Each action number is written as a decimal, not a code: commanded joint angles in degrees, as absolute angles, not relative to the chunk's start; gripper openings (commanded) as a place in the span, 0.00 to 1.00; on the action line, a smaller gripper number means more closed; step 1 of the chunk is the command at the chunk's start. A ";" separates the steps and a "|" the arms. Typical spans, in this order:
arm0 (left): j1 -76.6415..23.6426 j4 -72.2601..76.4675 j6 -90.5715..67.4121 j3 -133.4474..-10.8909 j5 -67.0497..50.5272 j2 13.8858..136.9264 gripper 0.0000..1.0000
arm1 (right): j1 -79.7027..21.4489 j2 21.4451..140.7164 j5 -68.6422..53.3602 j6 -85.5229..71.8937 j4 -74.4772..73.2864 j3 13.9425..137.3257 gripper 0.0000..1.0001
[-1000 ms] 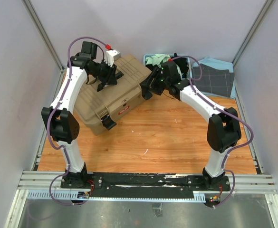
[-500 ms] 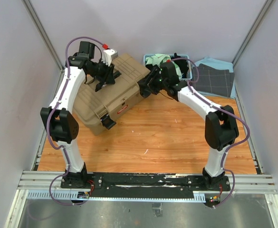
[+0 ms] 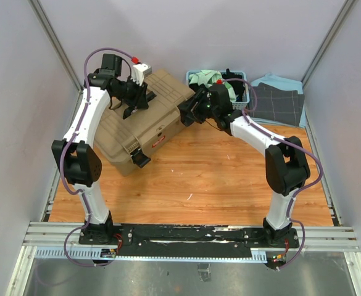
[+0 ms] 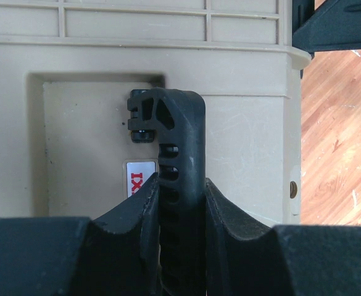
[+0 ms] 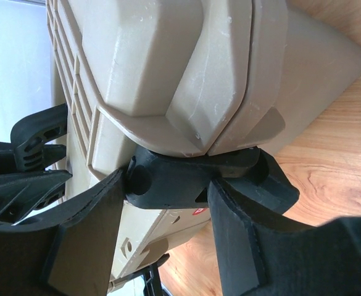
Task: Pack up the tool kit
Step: Close the toolbox at the center of the board.
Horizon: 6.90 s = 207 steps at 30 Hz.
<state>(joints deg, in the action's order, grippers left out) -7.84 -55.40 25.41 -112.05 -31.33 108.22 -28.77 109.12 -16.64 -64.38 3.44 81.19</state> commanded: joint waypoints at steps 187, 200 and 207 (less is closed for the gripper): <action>-8.79 -52.63 24.52 -90.67 -35.78 107.29 0.00 | -63.11 137.08 -54.36 -66.20 -23.97 87.05 0.87; -8.87 -52.73 26.01 -88.90 -37.26 107.18 0.00 | -60.38 138.31 -49.56 -67.71 -12.81 86.61 0.88; -8.88 -52.73 26.13 -89.12 -37.26 107.36 0.00 | -58.70 141.37 -47.53 -66.12 -10.40 92.38 0.99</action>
<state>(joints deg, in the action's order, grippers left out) -1.61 -44.82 28.51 -95.94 -18.90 97.93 -34.79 126.61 -28.67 -79.29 11.62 95.24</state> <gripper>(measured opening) 0.305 0.985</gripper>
